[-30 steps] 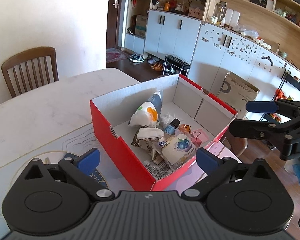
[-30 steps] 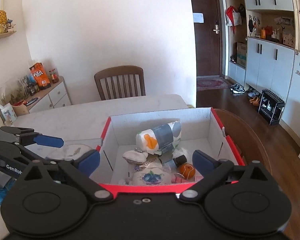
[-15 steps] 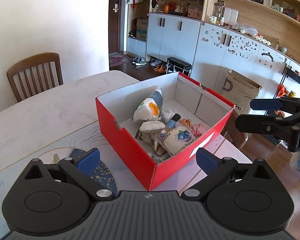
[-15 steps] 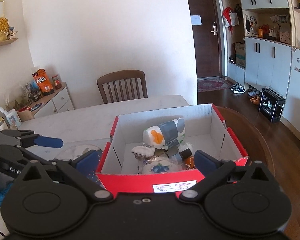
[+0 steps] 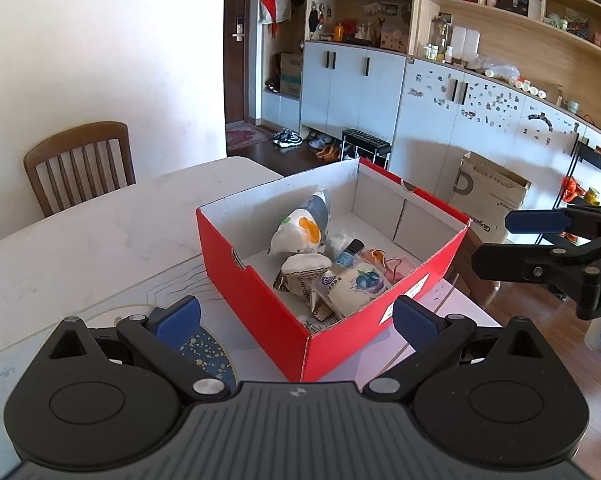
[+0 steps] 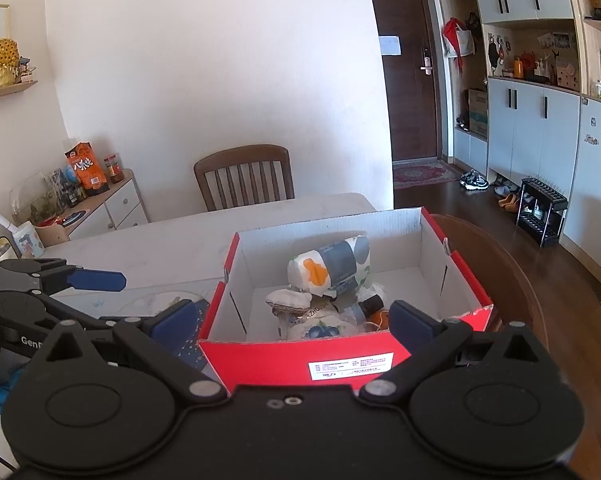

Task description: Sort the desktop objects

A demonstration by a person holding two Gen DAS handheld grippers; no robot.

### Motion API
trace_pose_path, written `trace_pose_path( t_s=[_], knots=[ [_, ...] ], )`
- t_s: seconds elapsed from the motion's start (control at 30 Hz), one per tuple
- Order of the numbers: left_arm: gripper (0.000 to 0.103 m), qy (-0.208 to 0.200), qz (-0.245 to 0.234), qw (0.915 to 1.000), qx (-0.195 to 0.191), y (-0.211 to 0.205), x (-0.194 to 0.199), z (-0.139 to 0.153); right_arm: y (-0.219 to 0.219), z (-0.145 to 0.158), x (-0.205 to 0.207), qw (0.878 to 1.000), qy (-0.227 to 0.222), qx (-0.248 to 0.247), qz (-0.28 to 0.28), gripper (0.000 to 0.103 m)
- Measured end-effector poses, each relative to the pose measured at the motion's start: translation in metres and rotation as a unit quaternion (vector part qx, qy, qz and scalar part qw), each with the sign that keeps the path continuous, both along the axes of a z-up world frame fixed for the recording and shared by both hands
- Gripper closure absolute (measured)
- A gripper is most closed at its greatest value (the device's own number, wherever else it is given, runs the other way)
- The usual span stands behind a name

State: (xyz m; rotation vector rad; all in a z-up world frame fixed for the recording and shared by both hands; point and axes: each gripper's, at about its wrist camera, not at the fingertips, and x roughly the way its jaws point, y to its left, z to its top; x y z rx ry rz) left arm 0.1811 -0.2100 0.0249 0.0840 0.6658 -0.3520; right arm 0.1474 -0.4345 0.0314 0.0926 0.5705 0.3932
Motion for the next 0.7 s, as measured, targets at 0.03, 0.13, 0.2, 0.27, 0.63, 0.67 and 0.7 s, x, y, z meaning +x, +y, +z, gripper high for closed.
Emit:
trace_pose_path(
  t_s=[0.03, 0.13, 0.2, 0.27, 0.63, 0.67, 0.7],
  knots=[
    [0.0, -0.001, 0.0, 1.0, 0.0, -0.0002, -0.0007, -0.0004, -0.0005, -0.0002, 0.0, 1.0, 0.001, 0.001, 0.0, 0.001],
    [0.0, -0.003, 0.0, 1.0, -0.003, -0.0009, -0.0024, -0.0012, -0.0027, -0.0007, -0.0015, 1.0, -0.004, 0.004, -0.003, 0.001],
    [0.0, -0.002, -0.001, 1.0, -0.003, -0.0019, -0.0032, -0.0022, -0.0044, -0.0015, -0.0034, 1.0, -0.01, 0.006, -0.009, 0.001],
    [0.0, -0.002, -0.001, 1.0, -0.005, -0.0023, -0.004, -0.0028, -0.0055, -0.0028, -0.0039, 1.0, -0.012, 0.007, -0.012, 0.001],
    [0.0, -0.011, 0.007, 0.9998, -0.014, -0.0033, -0.0074, -0.0021, -0.0071, -0.0042, -0.0016, 1.0, -0.011, 0.008, -0.003, 0.001],
    [0.0, -0.013, 0.01, 0.9997, -0.016, -0.0022, -0.0081, -0.0014, -0.0072, -0.0042, -0.0008, 1.0, -0.012, 0.008, 0.0, 0.001],
    [0.0, -0.014, 0.012, 0.9997, -0.019, -0.0005, -0.0088, -0.0005, -0.007, -0.0038, 0.0006, 1.0, -0.012, 0.008, 0.003, 0.001]
  ],
)
